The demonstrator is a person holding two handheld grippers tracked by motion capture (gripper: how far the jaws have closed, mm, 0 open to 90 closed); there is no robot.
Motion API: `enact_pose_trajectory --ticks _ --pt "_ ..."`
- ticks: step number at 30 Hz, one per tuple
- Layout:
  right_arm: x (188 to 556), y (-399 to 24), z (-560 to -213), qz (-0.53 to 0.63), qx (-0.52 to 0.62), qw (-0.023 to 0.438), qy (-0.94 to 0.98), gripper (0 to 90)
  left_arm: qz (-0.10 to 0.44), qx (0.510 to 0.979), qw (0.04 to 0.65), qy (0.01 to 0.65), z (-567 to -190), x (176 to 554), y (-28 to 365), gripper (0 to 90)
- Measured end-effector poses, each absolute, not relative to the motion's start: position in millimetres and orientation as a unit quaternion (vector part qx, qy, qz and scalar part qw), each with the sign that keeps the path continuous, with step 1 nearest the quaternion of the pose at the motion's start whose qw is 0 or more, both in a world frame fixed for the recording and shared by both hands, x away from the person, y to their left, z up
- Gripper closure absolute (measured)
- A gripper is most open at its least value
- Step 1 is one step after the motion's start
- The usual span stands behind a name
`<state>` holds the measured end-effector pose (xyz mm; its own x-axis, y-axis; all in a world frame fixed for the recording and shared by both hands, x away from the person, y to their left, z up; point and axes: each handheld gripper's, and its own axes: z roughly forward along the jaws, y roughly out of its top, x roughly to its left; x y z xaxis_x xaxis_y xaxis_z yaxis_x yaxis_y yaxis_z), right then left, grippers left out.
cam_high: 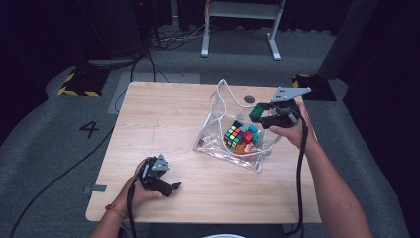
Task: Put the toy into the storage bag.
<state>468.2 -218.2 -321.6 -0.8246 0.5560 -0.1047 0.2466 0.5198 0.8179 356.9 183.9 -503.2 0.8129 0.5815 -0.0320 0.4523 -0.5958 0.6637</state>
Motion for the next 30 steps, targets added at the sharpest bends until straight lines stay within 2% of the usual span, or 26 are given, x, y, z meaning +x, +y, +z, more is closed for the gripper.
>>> enact_pose_trajectory --ticks 17,30 --pt "477.4 -165.9 -318.9 0.316 0.175 0.198 0.911 43.4 0.093 0.888 0.343 0.292 -503.3 356.8 183.9 5.6" --pt "497.6 -143.7 -348.4 0.187 0.163 0.151 0.957 43.3 0.093 0.888 0.343 0.292 -503.3 356.8 183.9 5.6"
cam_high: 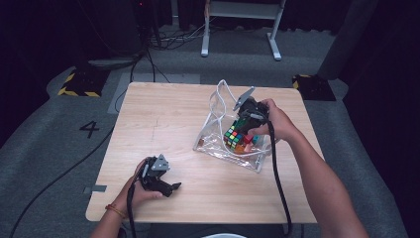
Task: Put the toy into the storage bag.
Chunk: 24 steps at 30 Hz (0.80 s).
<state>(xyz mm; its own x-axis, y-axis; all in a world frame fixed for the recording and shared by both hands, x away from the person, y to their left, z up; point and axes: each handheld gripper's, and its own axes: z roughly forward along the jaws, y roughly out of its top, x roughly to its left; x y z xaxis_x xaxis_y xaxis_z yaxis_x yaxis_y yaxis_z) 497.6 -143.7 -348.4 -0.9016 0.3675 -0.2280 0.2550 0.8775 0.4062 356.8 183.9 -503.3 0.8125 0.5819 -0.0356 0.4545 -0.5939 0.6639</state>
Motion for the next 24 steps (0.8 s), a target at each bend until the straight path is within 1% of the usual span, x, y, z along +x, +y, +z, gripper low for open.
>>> enact_pose_trajectory --ticks 2,10,14,18,24 --pt "498.3 -145.8 -350.5 0.173 0.171 0.144 0.959 43.3 0.093 0.888 0.343 0.292 -503.3 356.8 183.9 5.6" --pt "491.4 -165.6 -345.5 0.128 0.175 0.151 0.964 43.3 0.093 0.888 0.343 0.292 -503.3 356.8 183.9 5.6" --pt "488.2 -180.2 -342.3 0.128 0.187 0.153 0.962 43.2 0.093 0.888 0.343 0.292 -503.3 356.8 183.8 5.6" --pt "486.9 -194.6 -343.1 0.137 0.198 0.146 0.959 43.3 0.093 0.888 0.343 0.292 -503.3 356.8 183.7 5.6" --pt "485.9 -198.3 -346.1 0.148 0.199 0.141 0.958 43.2 0.093 0.888 0.343 0.293 -503.3 356.8 183.6 5.6"
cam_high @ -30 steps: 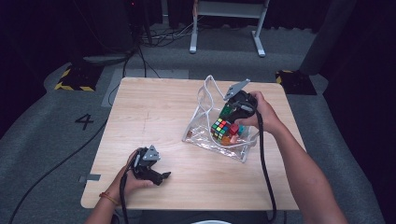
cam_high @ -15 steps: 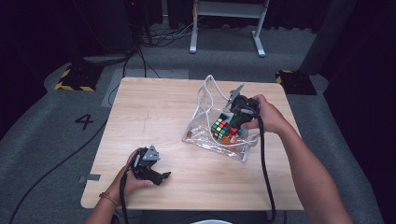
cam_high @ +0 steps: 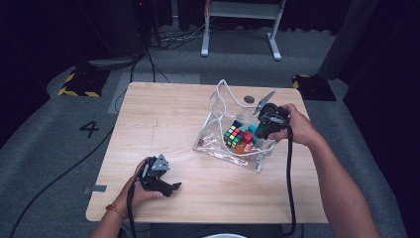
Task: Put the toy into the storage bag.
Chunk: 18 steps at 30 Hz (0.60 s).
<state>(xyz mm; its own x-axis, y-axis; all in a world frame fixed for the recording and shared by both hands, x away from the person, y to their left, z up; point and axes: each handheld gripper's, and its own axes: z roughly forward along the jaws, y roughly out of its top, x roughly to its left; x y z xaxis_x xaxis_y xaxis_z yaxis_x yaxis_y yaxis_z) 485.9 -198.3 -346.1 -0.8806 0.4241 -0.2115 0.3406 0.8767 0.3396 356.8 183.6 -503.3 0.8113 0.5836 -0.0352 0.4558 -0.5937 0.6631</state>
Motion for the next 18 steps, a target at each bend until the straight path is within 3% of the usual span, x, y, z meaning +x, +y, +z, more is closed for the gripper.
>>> enact_pose_trajectory --ticks 18 --pt "475.7 -207.6 -341.3 0.237 0.222 0.176 0.929 29.6 0.093 0.887 0.344 0.294 -503.4 356.7 183.5 5.6"
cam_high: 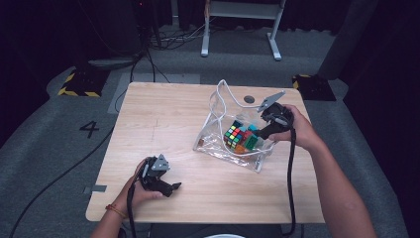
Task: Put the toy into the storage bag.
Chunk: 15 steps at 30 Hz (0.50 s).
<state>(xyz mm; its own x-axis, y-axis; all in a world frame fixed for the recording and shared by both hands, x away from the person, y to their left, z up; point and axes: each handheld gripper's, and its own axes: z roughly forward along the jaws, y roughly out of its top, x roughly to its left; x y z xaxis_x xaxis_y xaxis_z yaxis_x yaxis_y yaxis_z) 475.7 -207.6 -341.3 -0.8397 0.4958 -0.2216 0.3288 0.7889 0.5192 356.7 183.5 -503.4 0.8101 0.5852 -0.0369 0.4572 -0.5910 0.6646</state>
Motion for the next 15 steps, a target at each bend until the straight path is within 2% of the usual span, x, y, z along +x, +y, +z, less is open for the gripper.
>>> enact_pose_trajectory --ticks 9,15 --pt "467.9 -215.5 -333.7 0.291 0.255 0.193 0.902 27.3 0.093 0.888 0.343 0.293 -503.3 356.8 183.6 5.6" --pt "462.2 -215.9 -329.8 0.323 0.264 0.220 0.882 28.5 0.093 0.888 0.342 0.293 -503.2 356.8 183.7 5.6"
